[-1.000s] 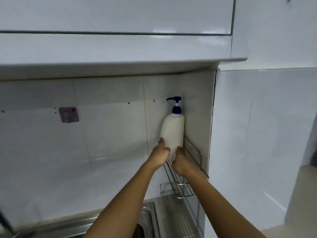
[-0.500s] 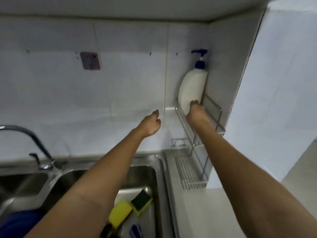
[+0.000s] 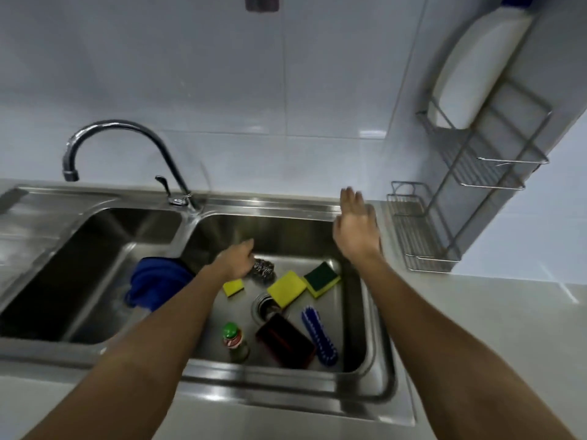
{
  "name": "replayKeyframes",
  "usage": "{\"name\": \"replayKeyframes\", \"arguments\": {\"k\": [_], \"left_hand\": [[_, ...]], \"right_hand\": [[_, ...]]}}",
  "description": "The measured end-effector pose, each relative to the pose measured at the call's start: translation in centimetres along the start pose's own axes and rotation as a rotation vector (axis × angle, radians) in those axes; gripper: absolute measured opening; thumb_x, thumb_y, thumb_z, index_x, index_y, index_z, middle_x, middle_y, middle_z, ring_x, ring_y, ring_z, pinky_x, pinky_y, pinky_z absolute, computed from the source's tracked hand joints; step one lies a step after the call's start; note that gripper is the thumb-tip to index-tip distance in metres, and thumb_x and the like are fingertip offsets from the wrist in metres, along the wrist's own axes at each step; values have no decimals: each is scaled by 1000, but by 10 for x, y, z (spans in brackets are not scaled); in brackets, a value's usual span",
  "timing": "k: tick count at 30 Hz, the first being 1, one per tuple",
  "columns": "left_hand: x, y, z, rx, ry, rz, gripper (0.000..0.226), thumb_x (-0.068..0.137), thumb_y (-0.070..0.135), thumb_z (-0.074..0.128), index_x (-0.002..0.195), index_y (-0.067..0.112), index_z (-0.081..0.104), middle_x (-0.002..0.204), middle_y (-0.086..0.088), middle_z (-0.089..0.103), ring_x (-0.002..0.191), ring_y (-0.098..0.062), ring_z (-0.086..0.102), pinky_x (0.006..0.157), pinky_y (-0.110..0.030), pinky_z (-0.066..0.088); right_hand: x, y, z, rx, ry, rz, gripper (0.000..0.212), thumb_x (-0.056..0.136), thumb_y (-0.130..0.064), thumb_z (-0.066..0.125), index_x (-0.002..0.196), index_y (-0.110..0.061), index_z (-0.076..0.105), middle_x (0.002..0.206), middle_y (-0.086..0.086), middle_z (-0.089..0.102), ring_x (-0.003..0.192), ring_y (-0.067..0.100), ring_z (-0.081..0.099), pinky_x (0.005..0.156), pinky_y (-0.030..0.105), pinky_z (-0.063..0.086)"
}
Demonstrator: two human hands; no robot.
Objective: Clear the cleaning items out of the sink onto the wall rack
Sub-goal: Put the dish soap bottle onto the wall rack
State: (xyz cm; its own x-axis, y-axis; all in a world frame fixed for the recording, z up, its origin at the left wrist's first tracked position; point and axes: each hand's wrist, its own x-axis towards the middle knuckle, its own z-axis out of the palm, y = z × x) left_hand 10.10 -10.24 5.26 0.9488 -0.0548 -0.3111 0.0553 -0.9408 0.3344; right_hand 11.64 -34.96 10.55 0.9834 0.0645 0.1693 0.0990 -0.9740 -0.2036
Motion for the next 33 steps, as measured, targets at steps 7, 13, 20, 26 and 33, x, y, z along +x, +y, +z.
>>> {"name": "replayKeyframes", "arguments": {"k": [7,13,20,26,33], "left_hand": [[-39,-99,60,53,-382,-151,45,96,9,38,141,4,39,143,-23,45,127,-36,48,104,-36,40],[-59,-112,94,22,-525,-121,39,99,17,38,133,4,50,139,-19,52,124,-33,52,100,-35,42],[-54,-118,110,-177,-545,-108,44,100,36,38,126,10,61,133,-15,60,119,-31,56,102,-36,42],[-56,-115,113,-167,-534,-87,43,100,35,38,126,10,61,131,-18,60,117,-32,56,99,-37,43],[-55,-96,104,-211,-468,-30,45,102,33,33,121,3,60,126,-23,62,113,-35,58,93,-37,45]], "right_hand": [[-66,-71,93,97,-315,-139,59,99,-22,32,152,-11,8,162,3,6,150,19,4,120,42,14],[-102,-115,136,285,-564,-252,51,95,-21,43,145,-14,35,154,6,33,141,24,32,114,36,33],[-130,-142,160,208,-642,-257,48,92,-25,51,138,-20,40,137,8,52,122,31,52,90,40,49],[-125,-152,171,210,-655,-192,43,90,-15,56,131,-16,45,133,12,53,116,35,55,89,42,51],[-112,-140,155,359,-579,-42,36,88,-18,62,122,-15,49,114,18,62,102,36,61,85,40,51]]}}
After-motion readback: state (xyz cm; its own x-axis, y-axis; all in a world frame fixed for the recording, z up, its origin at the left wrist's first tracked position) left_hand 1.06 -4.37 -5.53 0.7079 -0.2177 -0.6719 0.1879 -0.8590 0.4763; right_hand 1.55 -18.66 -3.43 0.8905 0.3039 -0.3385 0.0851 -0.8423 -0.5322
